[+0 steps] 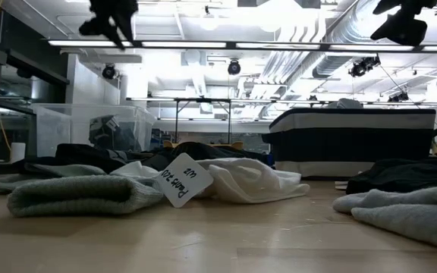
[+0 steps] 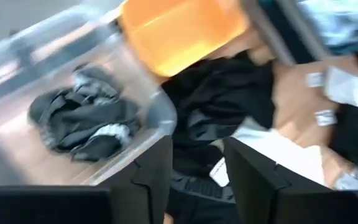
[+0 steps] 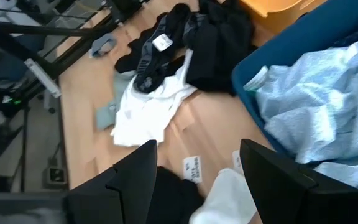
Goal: Pick & Place Cloths
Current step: Put the black underwear into the transparent bin
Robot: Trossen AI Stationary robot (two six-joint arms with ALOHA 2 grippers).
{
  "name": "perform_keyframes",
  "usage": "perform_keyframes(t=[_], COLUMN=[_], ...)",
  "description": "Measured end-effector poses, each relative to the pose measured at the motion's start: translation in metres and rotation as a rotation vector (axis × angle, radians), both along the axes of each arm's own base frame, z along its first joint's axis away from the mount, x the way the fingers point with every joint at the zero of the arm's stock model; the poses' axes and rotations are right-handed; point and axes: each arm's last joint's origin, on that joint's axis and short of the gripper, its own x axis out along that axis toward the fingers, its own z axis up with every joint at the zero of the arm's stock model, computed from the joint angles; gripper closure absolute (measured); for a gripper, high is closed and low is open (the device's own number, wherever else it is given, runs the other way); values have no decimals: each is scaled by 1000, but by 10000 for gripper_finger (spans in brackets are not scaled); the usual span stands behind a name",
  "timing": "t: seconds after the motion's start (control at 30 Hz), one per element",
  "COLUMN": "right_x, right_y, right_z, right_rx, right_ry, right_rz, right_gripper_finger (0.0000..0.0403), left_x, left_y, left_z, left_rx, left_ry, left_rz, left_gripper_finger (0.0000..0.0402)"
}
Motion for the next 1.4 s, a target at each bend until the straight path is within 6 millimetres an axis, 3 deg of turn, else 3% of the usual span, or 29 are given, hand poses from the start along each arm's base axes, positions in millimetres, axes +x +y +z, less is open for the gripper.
perform_keyframes(t=[0.33, 0.67, 0.97, 1.4], right_x=[-4, 0, 25, 61], right_y=[9, 25, 50, 109], right_z=[-6, -8, -19, -53], right_rx=[211, 457, 643, 763], right_ry=[75, 159, 373, 763], right_rz=[26, -50, -111, -325], right_gripper_finger=[181, 181, 181, 181], left_x=[28, 44, 43, 42], left_y=[-65, -112, -133, -144], left_z=[13, 16, 17, 16], left_rx=[160, 269, 316, 358], left_ry=[-73, -109, -109, -90], left_rz=[-256, -455, -586, -703], left_gripper_finger=[329, 356, 357, 357])
